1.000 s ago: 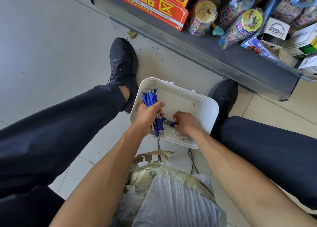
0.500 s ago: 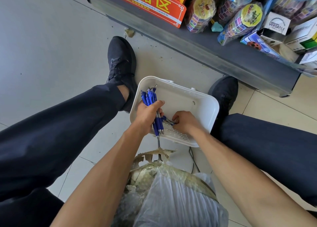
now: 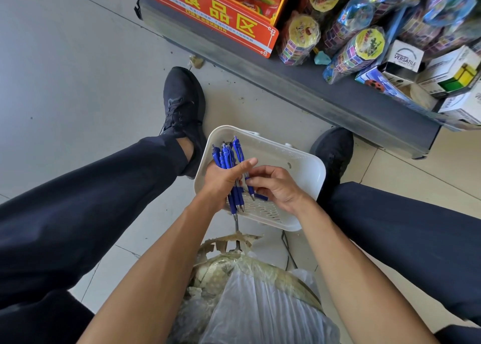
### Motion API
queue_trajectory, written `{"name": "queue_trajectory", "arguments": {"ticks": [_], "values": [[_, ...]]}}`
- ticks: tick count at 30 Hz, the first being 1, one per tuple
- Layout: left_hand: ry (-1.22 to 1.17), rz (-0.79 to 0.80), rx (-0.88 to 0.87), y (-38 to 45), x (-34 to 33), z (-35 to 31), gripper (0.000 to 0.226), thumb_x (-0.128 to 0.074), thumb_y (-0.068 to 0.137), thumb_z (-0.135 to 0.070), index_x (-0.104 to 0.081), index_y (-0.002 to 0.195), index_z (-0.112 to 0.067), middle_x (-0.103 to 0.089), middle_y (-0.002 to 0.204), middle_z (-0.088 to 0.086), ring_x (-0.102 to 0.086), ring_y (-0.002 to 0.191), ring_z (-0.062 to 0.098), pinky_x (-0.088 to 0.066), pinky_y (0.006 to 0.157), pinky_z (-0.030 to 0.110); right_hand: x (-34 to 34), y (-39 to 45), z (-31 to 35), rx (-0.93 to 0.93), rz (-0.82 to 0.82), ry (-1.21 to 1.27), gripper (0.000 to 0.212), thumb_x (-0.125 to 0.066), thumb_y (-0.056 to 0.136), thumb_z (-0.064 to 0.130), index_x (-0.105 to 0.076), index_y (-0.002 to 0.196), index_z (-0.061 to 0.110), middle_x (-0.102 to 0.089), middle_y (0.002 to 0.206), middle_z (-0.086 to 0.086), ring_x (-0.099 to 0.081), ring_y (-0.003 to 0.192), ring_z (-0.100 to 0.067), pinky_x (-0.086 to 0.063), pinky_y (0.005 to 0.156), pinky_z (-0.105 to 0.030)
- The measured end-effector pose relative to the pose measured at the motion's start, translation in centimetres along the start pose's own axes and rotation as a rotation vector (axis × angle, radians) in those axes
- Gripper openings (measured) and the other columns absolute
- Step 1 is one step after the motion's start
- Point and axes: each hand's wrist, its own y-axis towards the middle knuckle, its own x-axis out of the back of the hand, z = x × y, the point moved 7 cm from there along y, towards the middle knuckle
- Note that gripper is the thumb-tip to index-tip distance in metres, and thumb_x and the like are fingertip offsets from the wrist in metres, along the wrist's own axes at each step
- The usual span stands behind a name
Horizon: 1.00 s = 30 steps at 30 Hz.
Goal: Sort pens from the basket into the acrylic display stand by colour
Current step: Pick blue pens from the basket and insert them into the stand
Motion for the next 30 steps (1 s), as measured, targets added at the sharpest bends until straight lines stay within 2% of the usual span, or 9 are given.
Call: {"name": "queue_trajectory", "arguments": {"ticks": [5, 7, 10, 14, 17, 20, 23, 26, 30], "values": [[-0.043, -0.017, 0.028, 0.0, -0.2, 0.1, 0.039, -0.088, 0.074, -0.019, -0.060, 0.099, -0.008, -0.063, 0.090, 0.017, -0.067, 0.083, 0.032, -0.063, 0.079, 0.047, -1.2, -0.1, -0.1, -0.021, 0.095, -0.039, 0.021, -0.086, 0.068, 0.014, -0.083, 0.088, 0.020, -0.072, 0.096, -0.015, -0.057, 0.094, -0.030, -0.043, 0.091, -0.042], [-0.005, -0.056, 0.032, 0.1, 0.1, 0.3, 0.032, -0.081, 0.080, -0.017, -0.061, 0.102, -0.005, -0.066, 0.093, 0.019, -0.069, 0.088, 0.034, -0.063, 0.081, 0.047, -0.9, -0.1, -0.1, -0.017, 0.079, -0.011, 0.010, -0.079, 0.082, 0.009, -0.082, 0.088, 0.016, -0.072, 0.084, -0.008, -0.058, 0.078, -0.021, -0.045, 0.081, -0.033], [0.046, -0.088, 0.037, 0.4, 0.5, 0.6, 0.025, -0.078, 0.079, -0.019, -0.062, 0.096, -0.010, -0.065, 0.087, 0.015, -0.067, 0.083, 0.031, -0.061, 0.080, 0.044, 0.9, 0.2, -0.3, -0.003, -0.117, -0.052, 0.014, -0.065, 0.093, 0.003, -0.076, 0.091, 0.013, -0.069, 0.075, -0.003, -0.056, 0.066, -0.012, -0.046, 0.064, -0.023], [0.046, -0.098, 0.021, 0.6, 0.6, 0.6, 0.016, -0.072, 0.081, -0.012, -0.056, 0.082, -0.012, -0.058, 0.073, 0.006, -0.056, 0.072, 0.021, -0.054, 0.070, 0.035, 3.7, 1.7, -1.8, -0.049, -0.308, -0.737, 0.019, -0.067, 0.088, 0.015, -0.073, 0.105, 0.022, -0.071, 0.100, 0.003, -0.065, 0.092, -0.016, -0.050, 0.080, -0.025], [0.022, -0.085, 0.036, 0.8, 0.6, 0.7, 0.016, -0.071, 0.082, -0.007, -0.056, 0.082, -0.012, -0.057, 0.071, 0.005, -0.055, 0.070, 0.019, -0.053, 0.070, 0.033, 3.2, 2.2, -3.5, -0.116, -0.214, -1.101, 0.030, -0.063, 0.092, 0.022, -0.068, 0.122, 0.021, -0.069, 0.122, 0.001, -0.063, 0.113, -0.020, -0.048, 0.095, -0.028], [-0.008, -0.061, 0.044, 1.1, 0.5, 0.9, 0.016, -0.070, 0.080, -0.004, -0.056, 0.083, -0.010, -0.057, 0.068, 0.004, -0.055, 0.065, 0.017, -0.053, 0.066, 0.032, 2.5, 2.5, -4.3, -0.124, -0.128, -1.282, 0.027, -0.057, 0.095, 0.020, -0.068, 0.120, 0.018, -0.068, 0.123, -0.004, -0.062, 0.115, -0.026, -0.045, 0.087, -0.028], [-0.028, -0.057, 0.060, 1.1, 0.5, 1.0, 0.014, -0.068, 0.081, -0.002, -0.056, 0.084, -0.008, -0.057, 0.067, 0.005, -0.055, 0.061, 0.015, -0.052, 0.064, 0.029, 2.3, 3.0, -4.6, -0.141, -0.137, -1.285, 0.035, -0.054, 0.095, 0.013, -0.065, 0.127, 0.017, -0.066, 0.129, -0.005, -0.059, 0.121, -0.026, -0.047, 0.093, -0.029], [-0.047, -0.068, 0.054, 1.3, 0.5, 1.1, 0.010, -0.064, 0.082, 0.000, -0.057, 0.082, -0.007, -0.057, 0.066, 0.007, -0.054, 0.061, 0.017, -0.050, 0.064, 0.030, 2.1, 3.4, -4.8, -0.174, -0.091, -1.287, 0.028, -0.051, 0.094, 0.008, -0.070, 0.112, 0.018, -0.068, 0.119, -0.005, -0.062, 0.110, -0.025, -0.042, 0.081, -0.026], [-0.056, -0.061, 0.064, 1.3, 0.5, 1.1, 0.011, -0.064, 0.084, -0.001, -0.057, 0.081, -0.009, -0.058, 0.065, 0.005, -0.055, 0.060, 0.017, -0.049, 0.067, 0.032, 2.1, 3.6, -4.4, -0.205, -0.065, -1.280, 0.024, -0.054, 0.093, 0.009, -0.073, 0.108, 0.016, -0.070, 0.114, -0.004, -0.064, 0.104, -0.023, -0.046, 0.080, -0.026]]}}
